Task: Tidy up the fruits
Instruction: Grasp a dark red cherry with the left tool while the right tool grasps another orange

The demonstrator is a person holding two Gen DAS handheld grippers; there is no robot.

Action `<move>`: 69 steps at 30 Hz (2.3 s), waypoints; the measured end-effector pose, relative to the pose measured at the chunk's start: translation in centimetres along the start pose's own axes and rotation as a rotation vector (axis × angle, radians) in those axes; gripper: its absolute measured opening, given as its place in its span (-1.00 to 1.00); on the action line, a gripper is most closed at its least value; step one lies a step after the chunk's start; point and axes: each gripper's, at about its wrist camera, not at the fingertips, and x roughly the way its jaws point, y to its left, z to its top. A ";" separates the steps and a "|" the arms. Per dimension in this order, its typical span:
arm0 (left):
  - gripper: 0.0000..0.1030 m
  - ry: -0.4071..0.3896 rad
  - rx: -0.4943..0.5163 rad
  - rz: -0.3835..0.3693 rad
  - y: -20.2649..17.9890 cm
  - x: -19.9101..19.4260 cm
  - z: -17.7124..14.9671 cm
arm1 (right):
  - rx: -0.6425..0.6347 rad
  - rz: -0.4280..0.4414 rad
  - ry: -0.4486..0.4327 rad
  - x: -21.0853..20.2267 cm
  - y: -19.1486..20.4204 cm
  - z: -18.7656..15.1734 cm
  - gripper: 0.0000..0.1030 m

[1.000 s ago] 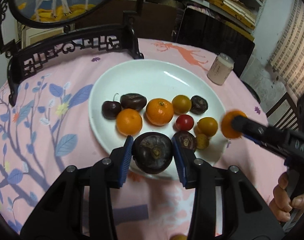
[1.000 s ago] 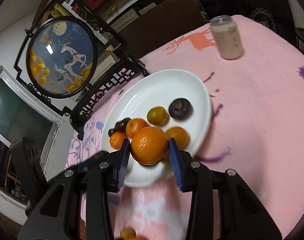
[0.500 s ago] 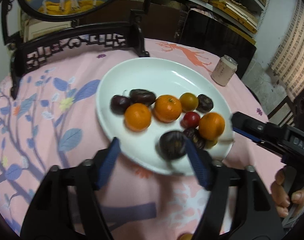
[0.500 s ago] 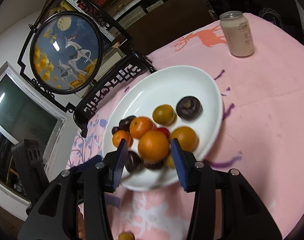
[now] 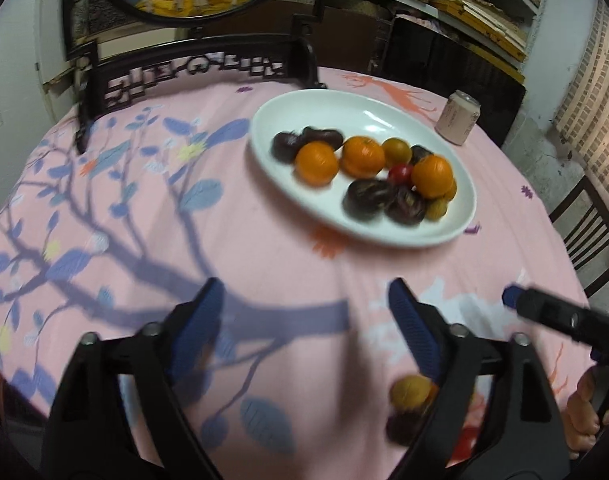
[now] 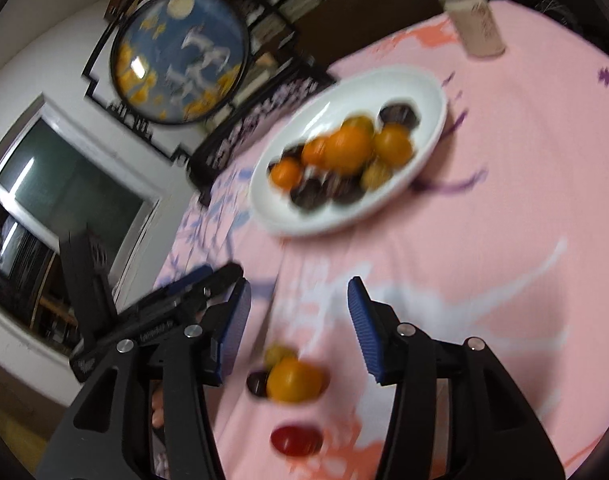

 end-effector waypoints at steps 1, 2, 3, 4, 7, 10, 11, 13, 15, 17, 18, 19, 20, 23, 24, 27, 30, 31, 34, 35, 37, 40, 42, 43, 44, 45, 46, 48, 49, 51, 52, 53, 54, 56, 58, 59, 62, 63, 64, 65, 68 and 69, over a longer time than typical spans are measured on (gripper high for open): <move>0.73 -0.004 0.000 0.008 0.2 -0.4 -0.4 | -0.011 0.006 0.024 0.1 0.3 -0.8 -0.01; 0.73 -0.007 -0.002 0.012 0.5 -0.9 -0.9 | -0.018 0.009 0.033 0.2 0.5 -1.2 -0.01; 0.73 -0.013 -0.008 0.013 0.8 -1.3 -1.3 | -0.029 0.010 0.045 0.2 0.7 -1.7 -0.01; 0.73 -0.016 -0.015 0.012 1.1 -1.7 -1.5 | -0.034 0.011 0.050 0.1 0.8 -2.0 -0.01; 0.73 -0.025 -0.046 0.011 2.0 -2.7 -2.3 | -0.038 0.016 0.076 0.3 0.9 -2.9 -0.01; 0.74 -0.020 -0.081 0.010 3.0 -3.0 -2.6 | -0.040 0.007 0.103 0.7 0.9 -3.3 -0.01; 0.74 -0.018 -0.088 0.008 3.2 -2.9 -2.6 | -0.044 0.003 0.109 0.8 1.0 -3.5 -0.01; 0.74 -0.014 -0.093 0.006 3.3 -2.8 -2.6 | -0.052 -0.007 0.122 1.1 1.0 -3.6 -0.01; 0.74 -0.009 -0.087 0.006 3.1 -2.8 -2.7 | -0.053 -0.015 0.138 1.5 1.0 -3.6 -0.01; 0.74 -0.013 -0.076 0.006 2.9 -2.9 -2.7 | -0.051 -0.022 0.153 1.9 0.9 -3.8 -0.01; 0.74 -0.014 -0.070 0.008 2.7 -2.9 -2.7 | -0.050 -0.024 0.158 2.1 0.8 -3.9 -0.01; 0.74 -0.015 -0.066 0.009 2.6 -2.9 -2.7 | -0.046 -0.026 0.163 2.4 0.8 -3.9 -0.01; 0.74 -0.014 -0.060 0.010 2.4 -2.8 -2.7 | -0.045 -0.027 0.163 2.5 0.7 -4.0 -0.01; 0.74 -0.007 -0.045 0.014 2.1 -2.6 -2.8 | -0.044 -0.032 0.142 2.7 0.8 -3.9 -0.01; 0.74 -0.006 -0.039 0.013 1.9 -2.6 -2.8 | -0.038 -0.033 0.133 2.8 0.7 -3.9 -0.01; 0.74 -0.006 -0.017 0.014 1.4 -2.7 -2.9 | -0.026 -0.026 0.126 2.9 0.5 -3.8 -0.03; 0.74 -0.004 0.000 0.016 1.0 -2.6 -3.0 | -0.041 -0.038 0.125 3.1 0.7 -3.9 -0.18; 0.74 -0.004 0.004 0.017 1.0 -2.6 -3.0 | -0.053 -0.047 0.122 3.1 0.8 -3.9 -0.22; 0.74 -0.004 0.008 0.016 0.9 -2.6 -3.0 | -0.062 -0.054 0.118 3.0 0.9 -3.9 -0.24; 0.74 -0.005 0.008 0.010 0.9 -2.7 -3.0 | -0.052 -0.051 0.111 2.8 0.7 -3.8 -0.24; 0.74 -0.009 0.013 -0.004 0.8 -2.9 -3.1 | -0.013 -0.041 0.077 1.9 -0.1 -3.1 -0.24; 0.74 -0.013 0.049 -0.045 0.1 -3.3 -3.3 | 0.050 -0.042 0.029 0.6 -1.6 -2.4 -0.24; 0.74 -0.007 0.090 -0.071 -0.8 -3.4 -3.8 | 0.088 -0.047 0.016 0.1 -2.5 -2.1 -0.24; 0.74 -0.005 0.108 -0.080 -1.2 -3.4 -4.0 | 0.110 -0.044 0.016 0.1 -2.9 -1.9 -0.24; 0.74 -0.003 0.143 -0.097 -1.9 -3.6 -4.4 | 0.125 -0.040 0.018 0.0 -3.3 -1.9 -0.24; 0.74 -0.002 0.161 -0.106 -2.3 -3.6 -4.7 | 0.135 -0.037 0.018 0.0 -3.5 -1.8 -0.24; 0.74 0.002 0.189 -0.123 -2.9 -3.7 -5.0 | 0.141 -0.037 0.016 -0.1 -3.6 -1.8 -0.24; 0.74 0.009 0.219 -0.143 -3.6 -3.8 -5.4 | 0.143 -0.032 0.013 -0.2 -3.7 -1.8 -0.24; 0.74 0.016 0.234 -0.151 -3.9 -3.7 -5.6 | 0.144 -0.030 0.012 -0.3 -3.7 -1.8 -0.24; 0.73 0.030 0.247 -0.163 -4.2 -3.6 -6.0 | 0.146 -0.029 0.012 -0.4 -3.7 -1.7 -0.24; 0.72 0.040 0.256 -0.169 -4.4 -3.3 -6.1 | 0.148 -0.030 0.014 -0.3 -3.8 -1.7 -0.24; 0.72 0.044 0.261 -0.168 -4.6 -3.2 -6.2 | 0.151 -0.030 0.017 -0.2 -3.8 -1.7 -0.24; 0.71 0.046 0.267 -0.166 -4.8 -3.1 -6.3 | 0.152 -0.030 0.020 -0.2 -3.8 -1.7 -0.24; 0.51 0.044 0.284 -0.172 -5.2 -3.1 -6.6 | 0.151 -0.030 0.024 -0.1 -3.8 -1.8 -0.24; 0.34 0.044 0.305 -0.183 -5.6 -3.2 -6.8 | 0.149 -0.029 0.026 -0.1 -3.8 -1.8 -0.24; 0.26 0.047 0.326 -0.181 -5.9 -3.1 -7.1 | 0.149 -0.029 0.027 -0.1 -3.7 -1.8 -0.24; -0.01 0.070 0.387 -0.164 -7.0 -2.4 -7.9 | 0.150 -0.028 0.028 -0.1 -3.8 -1.8 -0.24; -0.09 0.066 0.401 -0.157 -7.2 -2.4 -8.2 | 0.150 -0.028 0.029 -0.1 -3.7 -1.8 -0.24; -0.19 0.065 0.411 -0.155 -7.4 -2.4 -8.3 | 0.149 -0.028 0.029 -0.1 -3.7 -1.8 -0.24; -0.26 0.066 0.415 -0.162 -7.4 -2.5 -8.3 | 0.149 -0.028 0.030 -0.1 -3.7 -1.8 -0.24; -0.38 0.072 0.425 -0.164 -7.5 -2.4 -8.6 | 0.151 -0.028 0.034 0.0 -3.8 -1.9 -0.24; -0.39 0.075 0.432 -0.162 -7.6 -2.3 -8.7 | 0.150 -0.029 0.033 0.0 -3.8 -1.9 -0.24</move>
